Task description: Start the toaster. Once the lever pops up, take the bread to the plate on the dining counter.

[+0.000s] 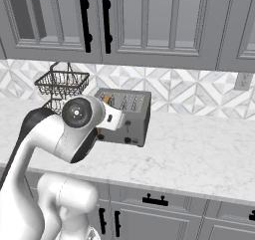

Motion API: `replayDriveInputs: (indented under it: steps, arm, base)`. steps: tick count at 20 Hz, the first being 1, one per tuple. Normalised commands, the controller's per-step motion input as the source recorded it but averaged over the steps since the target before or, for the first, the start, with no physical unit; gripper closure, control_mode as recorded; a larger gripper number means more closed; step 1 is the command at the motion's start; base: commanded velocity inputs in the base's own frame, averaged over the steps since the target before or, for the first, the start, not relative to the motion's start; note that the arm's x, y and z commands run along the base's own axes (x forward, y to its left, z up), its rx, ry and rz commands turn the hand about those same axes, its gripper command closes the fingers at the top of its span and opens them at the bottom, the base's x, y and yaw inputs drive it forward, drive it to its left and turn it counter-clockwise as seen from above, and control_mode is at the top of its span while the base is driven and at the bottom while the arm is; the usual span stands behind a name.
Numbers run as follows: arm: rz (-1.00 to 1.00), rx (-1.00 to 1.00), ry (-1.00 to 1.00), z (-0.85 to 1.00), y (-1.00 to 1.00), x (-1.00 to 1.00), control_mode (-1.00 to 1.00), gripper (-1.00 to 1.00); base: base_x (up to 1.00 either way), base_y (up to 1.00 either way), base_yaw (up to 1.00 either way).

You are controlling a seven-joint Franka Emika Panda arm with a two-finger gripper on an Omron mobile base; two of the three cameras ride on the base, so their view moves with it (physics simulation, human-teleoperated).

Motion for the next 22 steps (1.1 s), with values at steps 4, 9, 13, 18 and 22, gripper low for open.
replayDriveInputs:
  steps: [4,9,13,18,22]
  arm:
    - [0.0,0.0,0.0,0.0,0.0,0.0,-1.0,1.0]
    - [0.0,0.0,0.0,0.0,0.0,0.0,1.0,1.0]
    - [0.0,0.0,0.0,0.0,0.0,0.0,1.0,1.0]
    - [0.0,0.0,0.0,0.0,0.0,0.0,1.0,1.0]
    - [0.0,0.0,0.0,0.0,0.0,0.0,1.0,1.0]
  base:
    - [0.0,0.0,0.0]
    - [-0.15,0.0,0.0]
    - [-0.89,-0.1,0.0]
    - [-0.43,-0.08,-0.4]
    - [0.0,0.08,-0.88]
